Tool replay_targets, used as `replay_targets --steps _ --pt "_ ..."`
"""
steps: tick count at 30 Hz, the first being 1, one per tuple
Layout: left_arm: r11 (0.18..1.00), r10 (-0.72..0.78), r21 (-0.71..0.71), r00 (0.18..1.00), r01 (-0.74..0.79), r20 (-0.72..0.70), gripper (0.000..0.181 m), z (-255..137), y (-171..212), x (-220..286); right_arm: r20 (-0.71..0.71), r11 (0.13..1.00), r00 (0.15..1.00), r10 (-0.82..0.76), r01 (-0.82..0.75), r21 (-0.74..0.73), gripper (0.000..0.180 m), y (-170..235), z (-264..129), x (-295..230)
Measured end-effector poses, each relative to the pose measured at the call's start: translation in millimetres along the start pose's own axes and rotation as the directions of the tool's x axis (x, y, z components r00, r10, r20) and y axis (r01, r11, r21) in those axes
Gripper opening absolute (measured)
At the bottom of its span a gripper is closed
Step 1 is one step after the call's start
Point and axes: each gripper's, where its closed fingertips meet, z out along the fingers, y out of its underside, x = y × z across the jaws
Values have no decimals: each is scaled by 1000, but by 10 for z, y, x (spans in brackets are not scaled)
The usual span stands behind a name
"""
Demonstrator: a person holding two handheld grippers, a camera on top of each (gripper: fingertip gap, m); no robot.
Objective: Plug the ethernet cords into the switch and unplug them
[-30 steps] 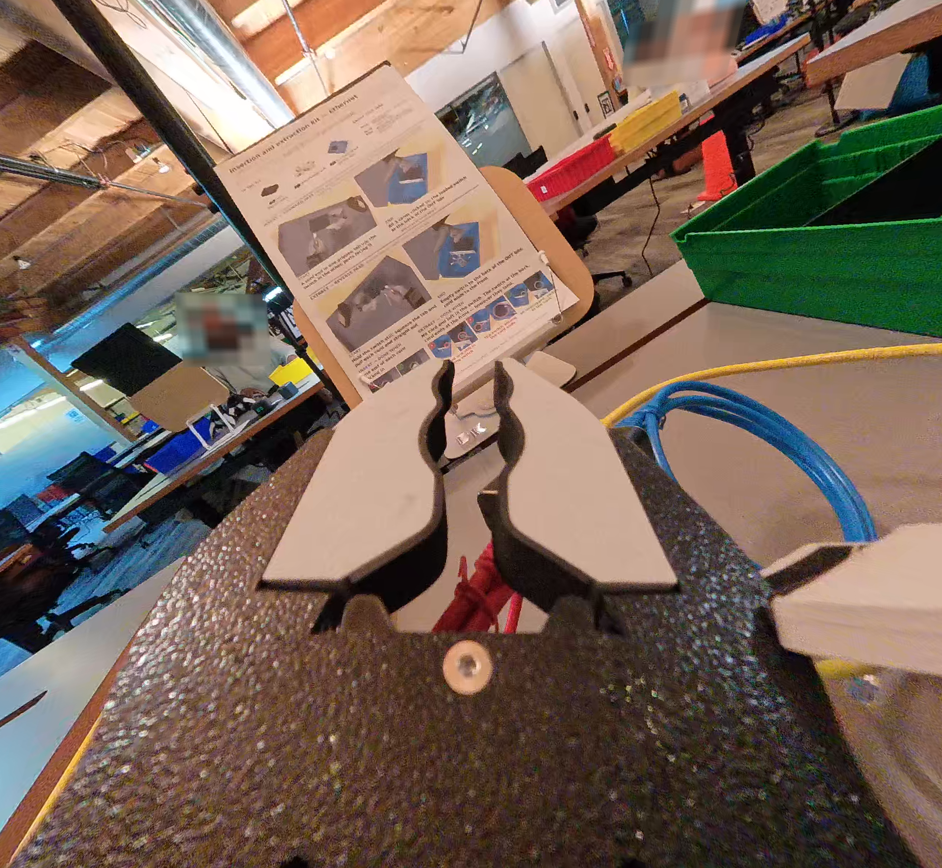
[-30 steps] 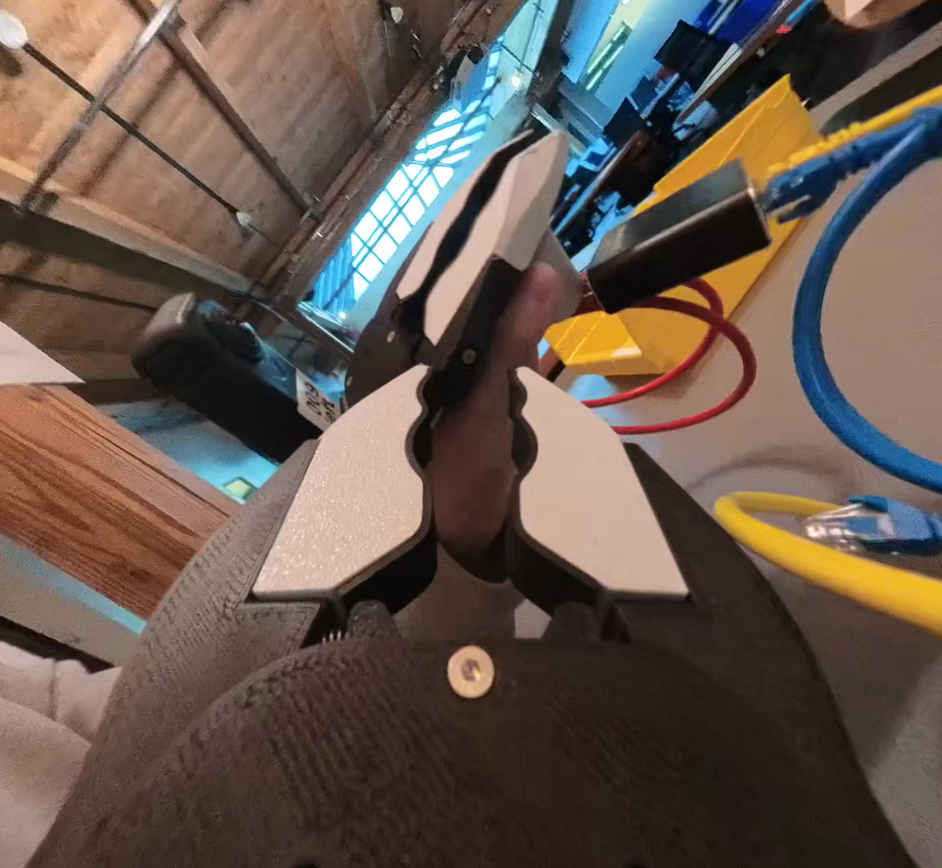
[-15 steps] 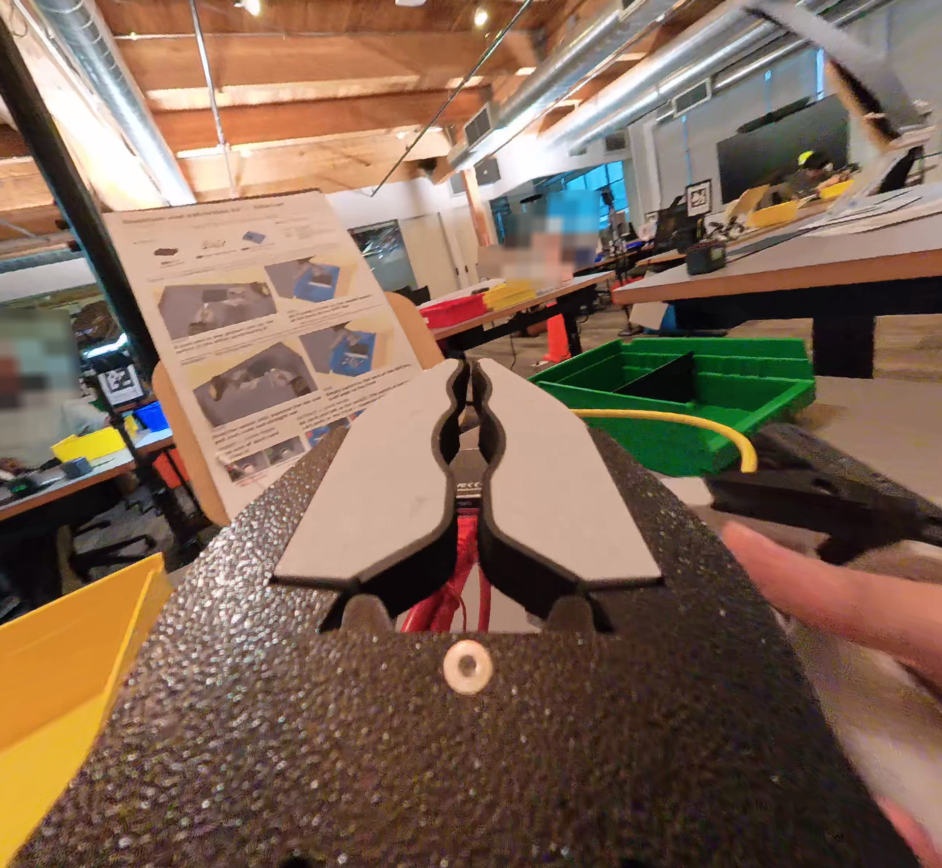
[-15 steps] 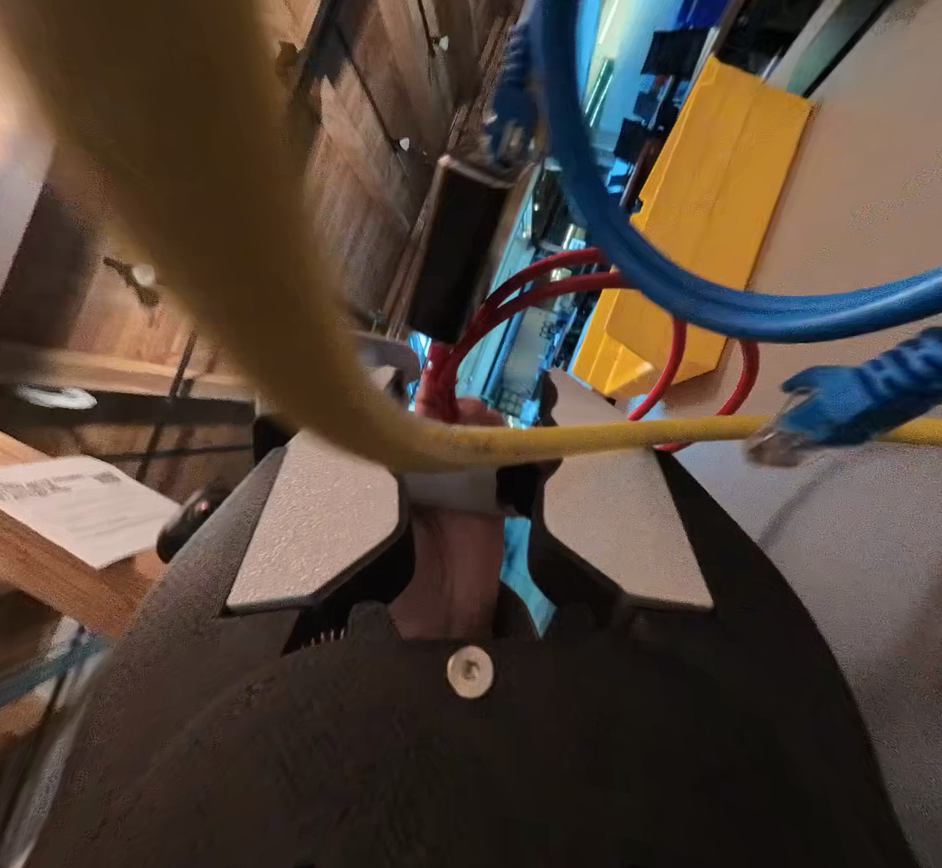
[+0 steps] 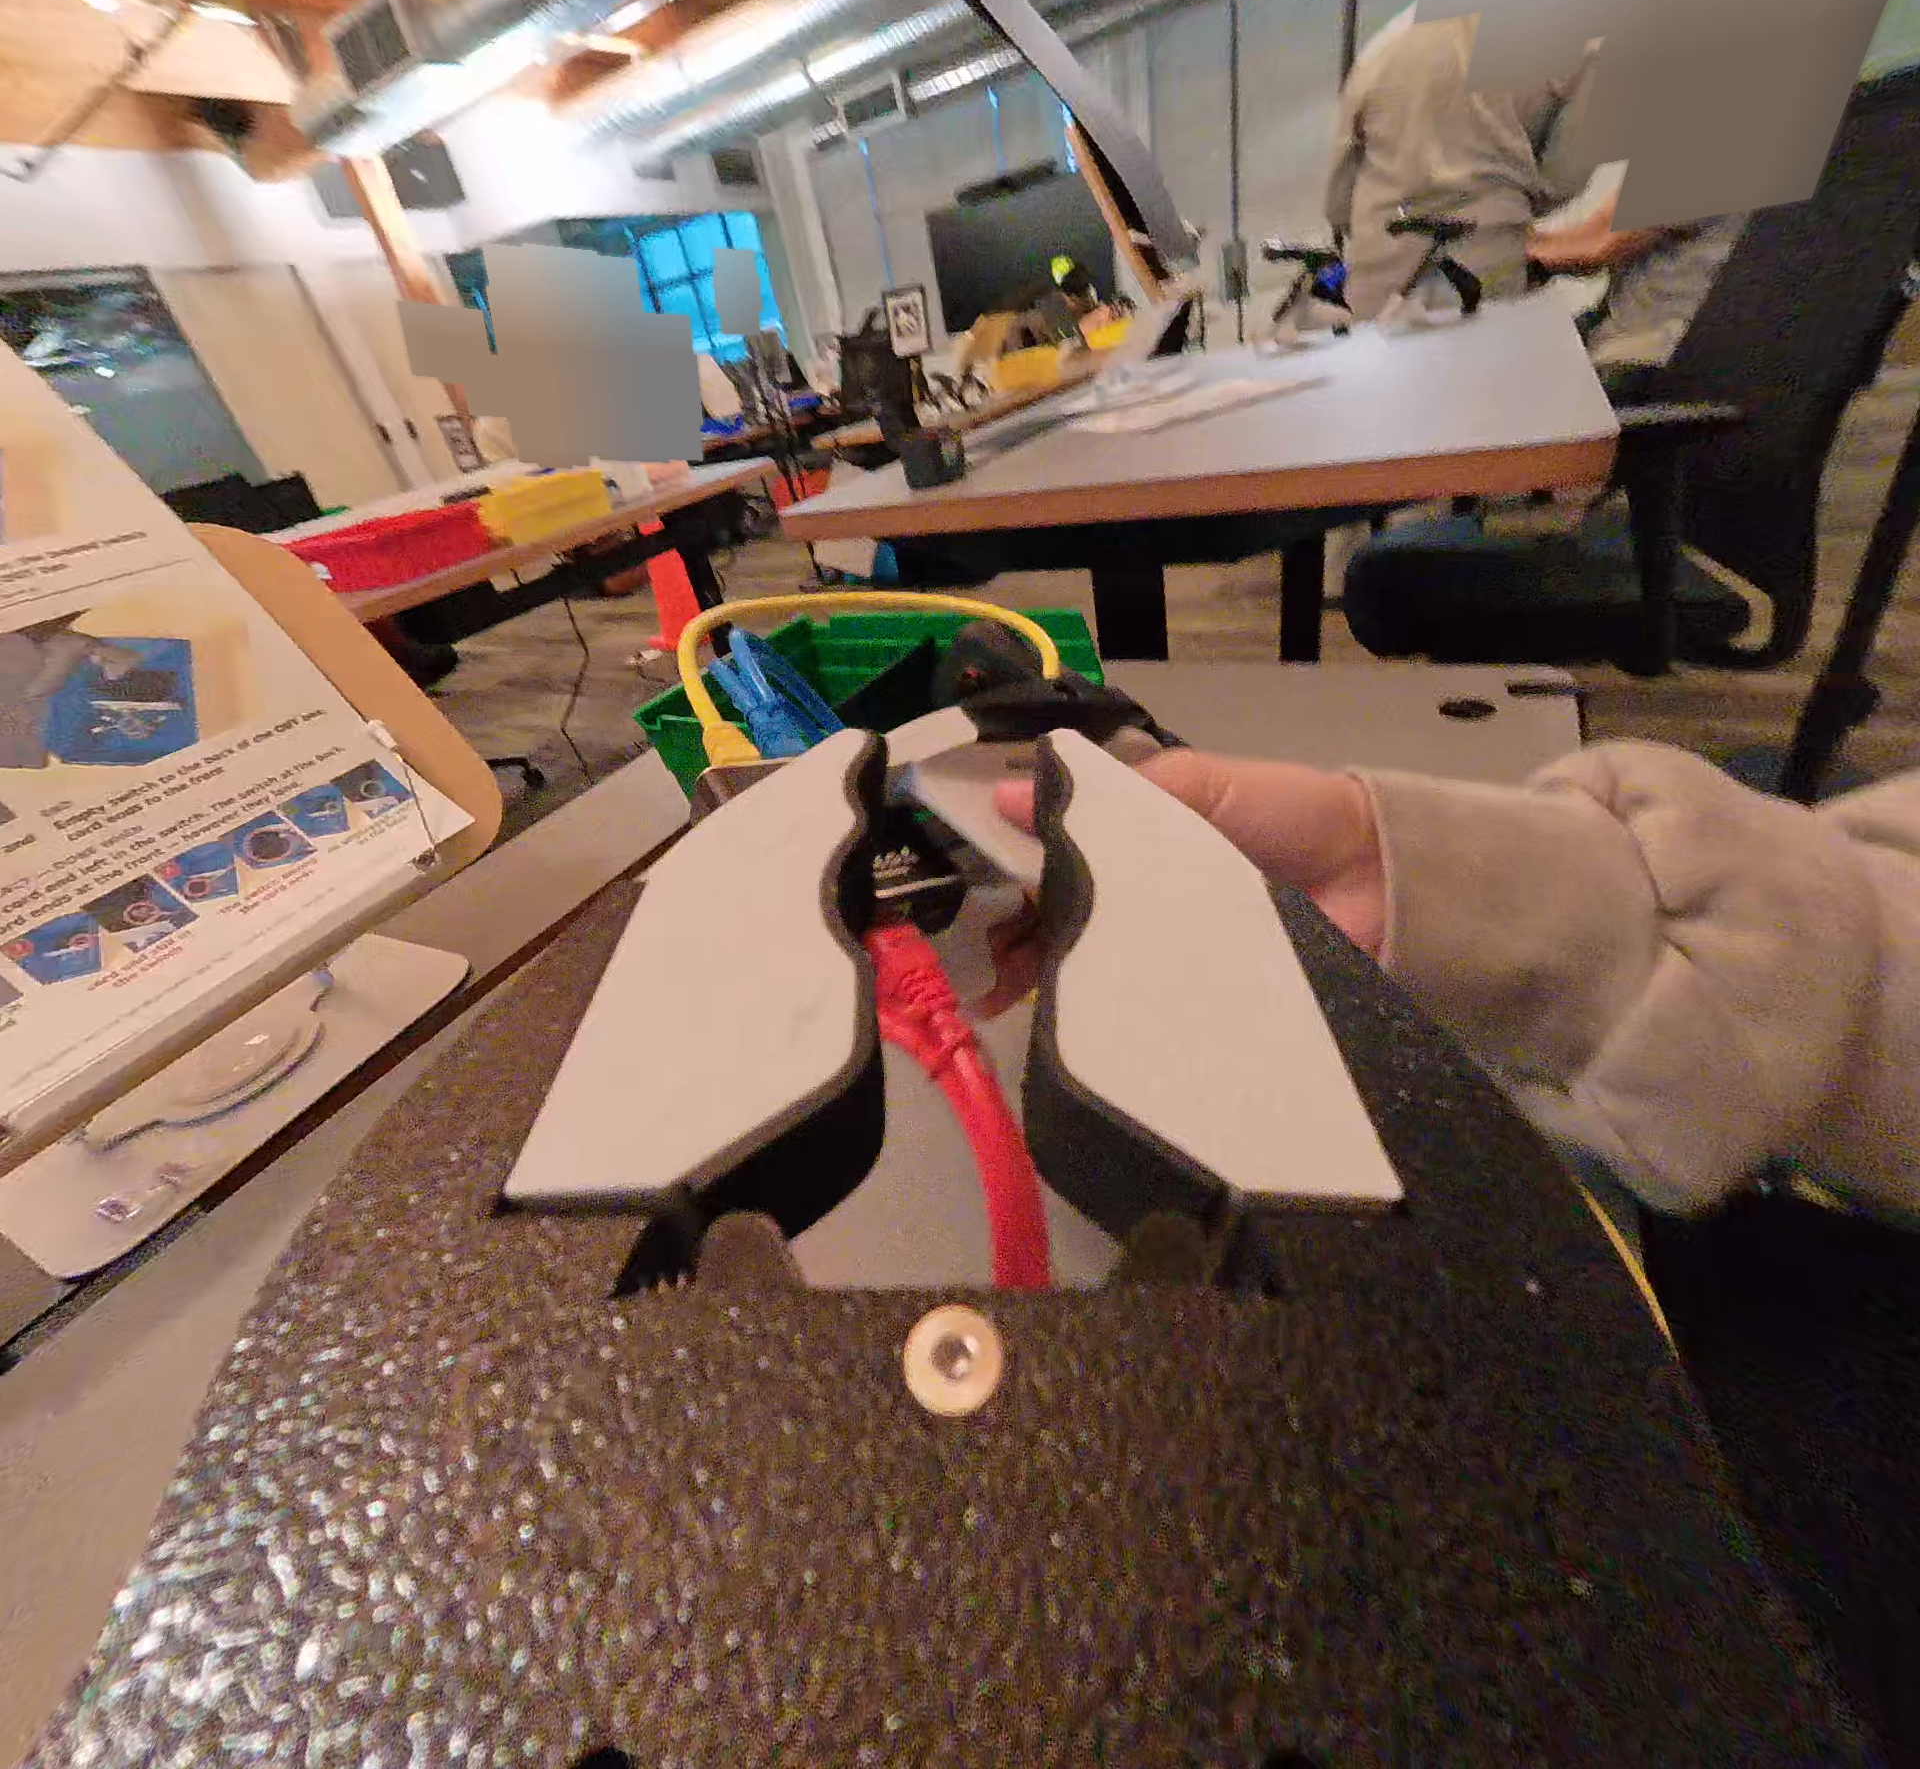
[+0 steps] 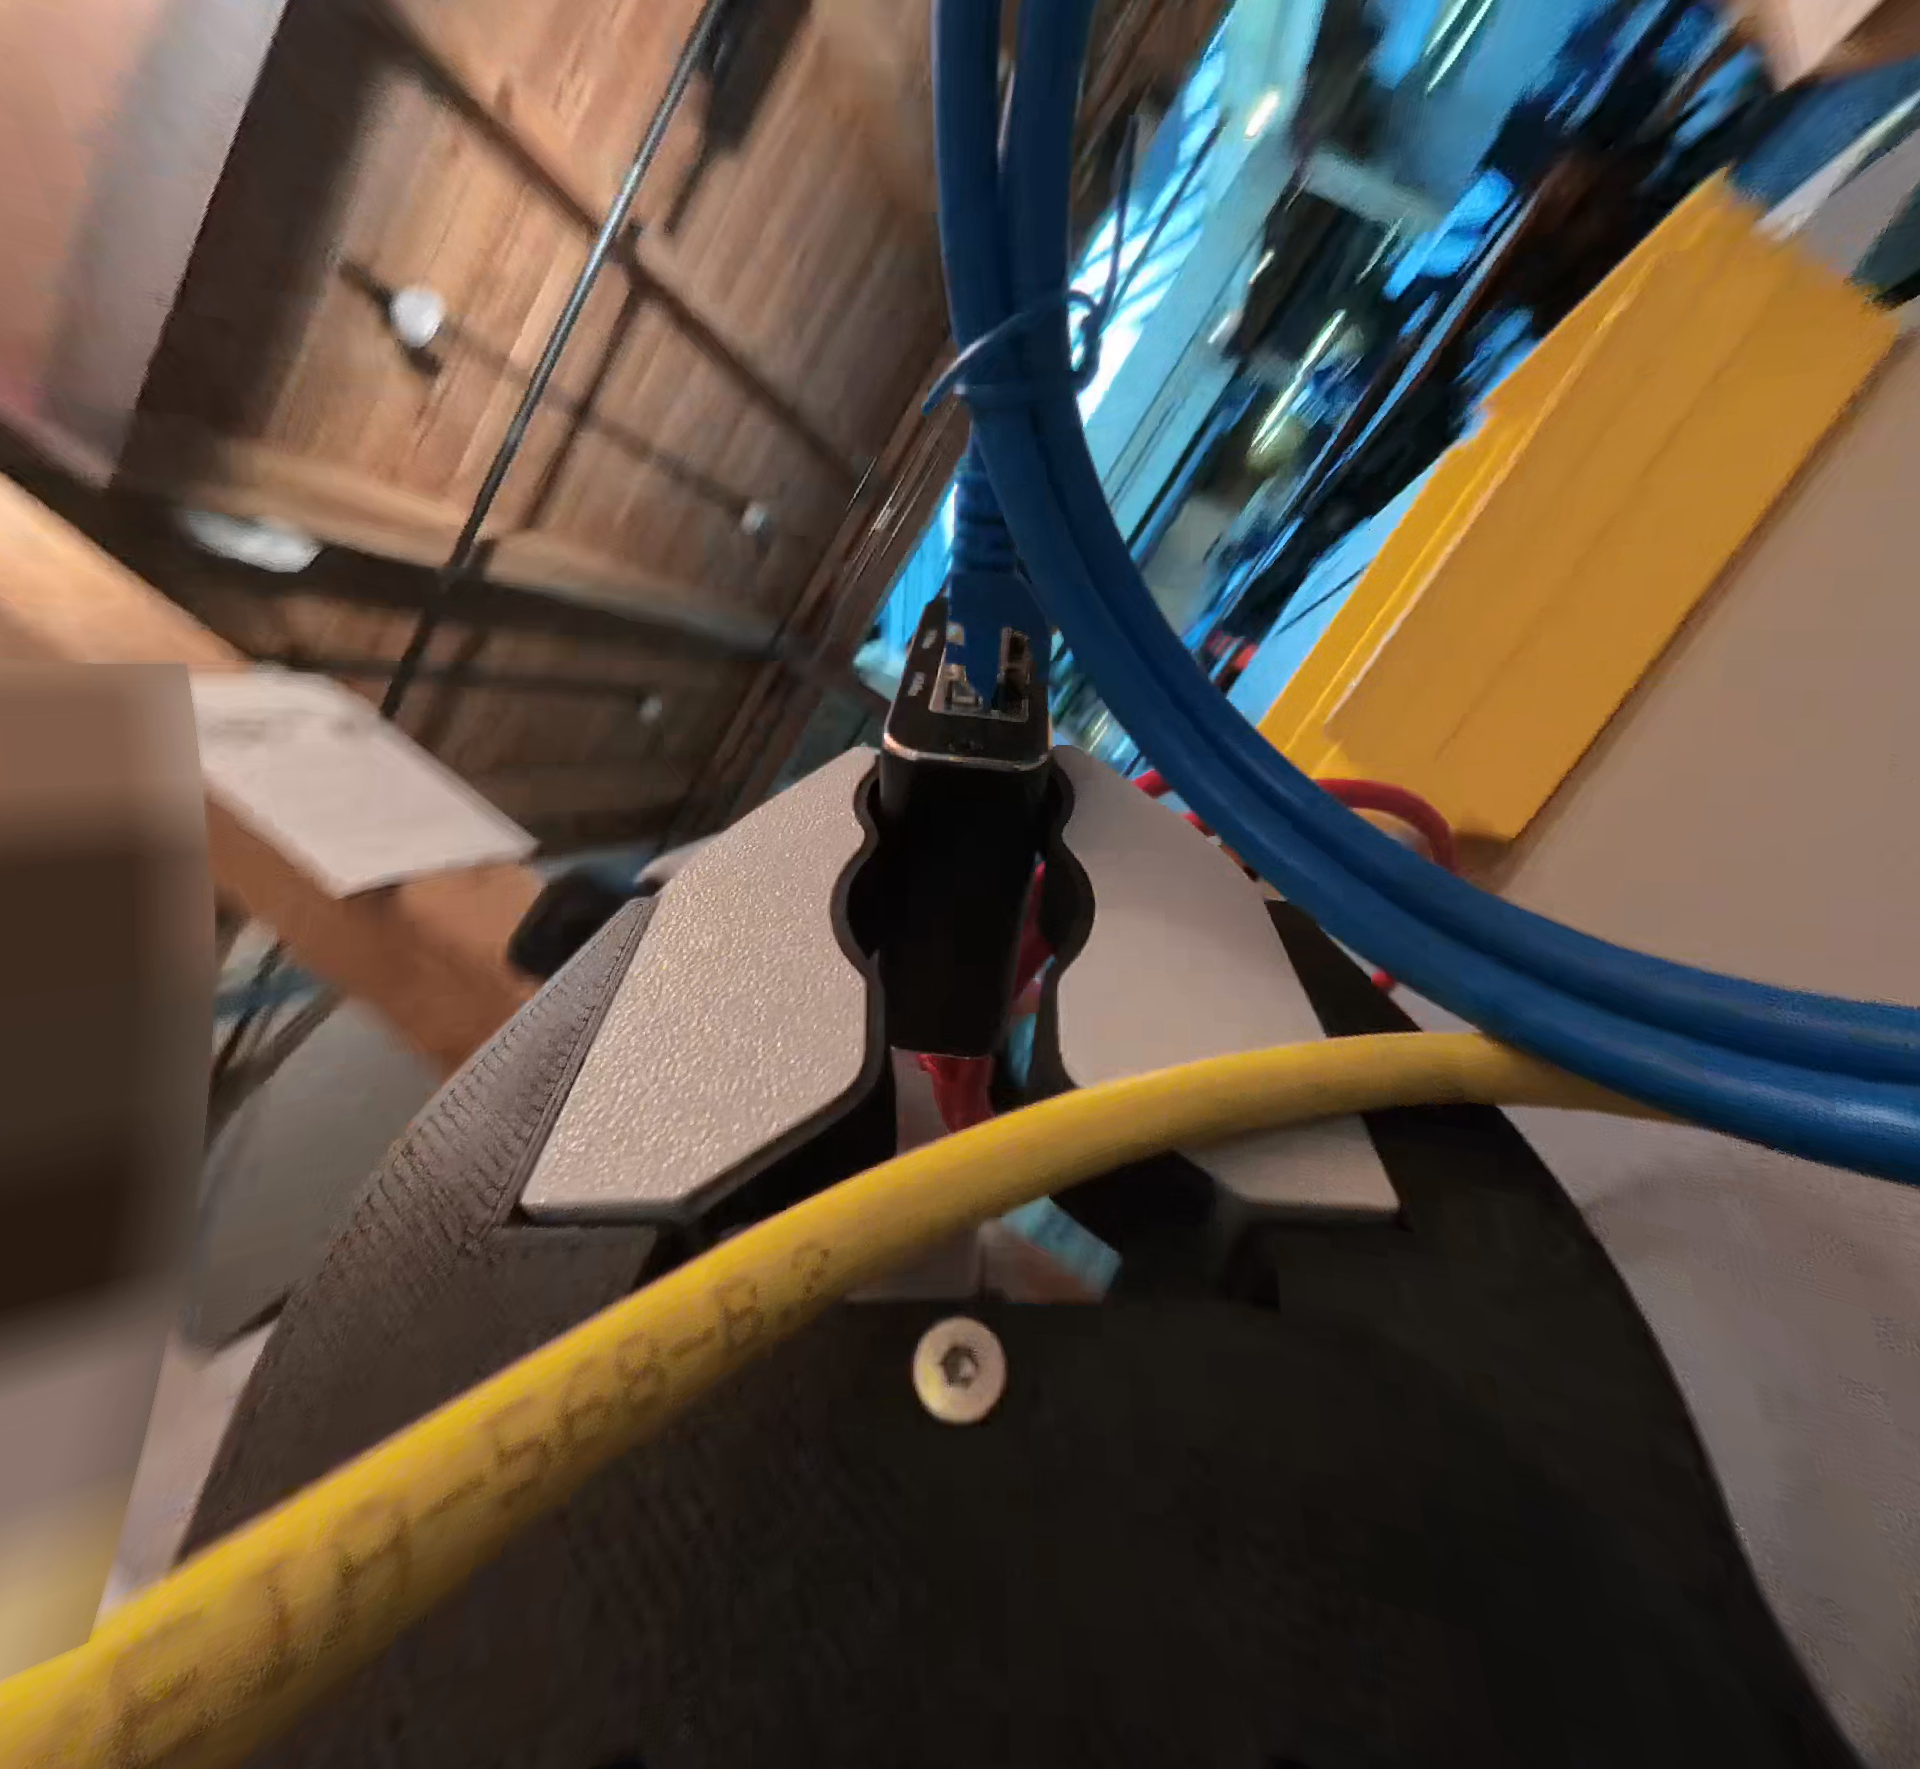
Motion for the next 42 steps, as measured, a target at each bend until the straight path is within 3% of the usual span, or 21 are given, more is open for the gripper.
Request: replay_targets --steps 3,6,8,12,16,18,23,25,28,30,33,36,38,40,42 --pt "963 137 -212 981 -165 -138 62 -169 111 -34 90 938 993 80 -45 -345 27 240 -109 -183" --pt "826 336 -368 897 -427 -287 76 -305 289 -59 61 757 998 25 21 -653 26 597 -248 -262" --pt "715 391 -411 811 -565 -435 90 -355 380 52 29 630 999 -18 34 -776 26 745 -307 -264" --pt "475 496 -380 599 -793 -629 91 -273 528 186 -37 323 999 12 -39 -945 26 1038 -489 -265" --pt "349 509 -323 468 -880 -723 82 -177 766 247 -26 176 999 19 -29 -984 27 1194 -497 -362" --pt "287 535 -327 434 -900 -725 66 -132 870 173 -35 134 999 3 -35 -990 29 1215 -518 -363" --pt "239 516 -326 404 -915 -755 63 -123 999 147 -58 139 998 12 -59 -989 29 1195 -531 -283" --pt "205 500 -347 403 -915 -767 72 -113 1068 92 -82 145 997 -7 -80 -986 29 1186 -497 -243" --pt "160 460 -338 374 -927 -805 60 -152 1157 72 -60 118 996 -64 -53 -992 28 1186 -457 -233" --pt "161 510 -324 360 -932 -781 58 -113 1139 21 -59 133 993 -97 -46 -990 28 1142 -423 -210" --pt "218 536 -377 433 -900 -725 57 -83 1079 -49 -72 186 995 -74 -57 -981 29 1058 -373 -237" --pt "201 618 -439 461 -875 -636 56 -91 1009 -292 -46 182 993 -107 -26 -983 39 963 -469 -288" --pt "202 680 -503 490 -841 -546 56 -137 959 -499 10 298 983 -186 66 -952 50 753 -396 -360" --pt "250 718 -564 541 -787 -437 56 -198 914 -674 46 423 956 -288 170 -890 43 462 -342 -467" --pt "286 789 -606 541 -742 -290 56 -234 816 -861 -18 559 851 -524 328 -761 58 43 -217 -420"
